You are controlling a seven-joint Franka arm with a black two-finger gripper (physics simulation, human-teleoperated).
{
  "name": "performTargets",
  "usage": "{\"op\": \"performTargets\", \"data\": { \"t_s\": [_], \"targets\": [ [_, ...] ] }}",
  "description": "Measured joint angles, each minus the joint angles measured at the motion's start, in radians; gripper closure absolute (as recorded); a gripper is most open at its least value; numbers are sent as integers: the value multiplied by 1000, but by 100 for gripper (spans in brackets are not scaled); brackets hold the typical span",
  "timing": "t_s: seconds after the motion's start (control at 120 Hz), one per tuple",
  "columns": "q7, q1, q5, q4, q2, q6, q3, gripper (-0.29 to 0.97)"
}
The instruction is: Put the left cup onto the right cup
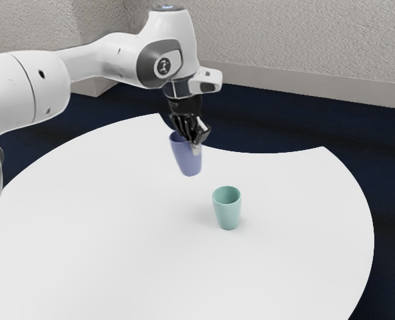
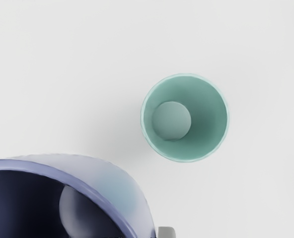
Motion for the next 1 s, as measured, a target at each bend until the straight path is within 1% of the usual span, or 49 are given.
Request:
{"op": "performTargets", "data": {
  "t_s": [0.208,0.367,0.65,1.0],
  "targets": [
    [-22,-42,1,-1,4,10,-3,78],
    [-37,-64,1,0,30,48,-3,78],
    [-57,-81,9,0,58,120,-2,78],
    [-74,-81,23,0,96,176,1,78]
  ]
}}
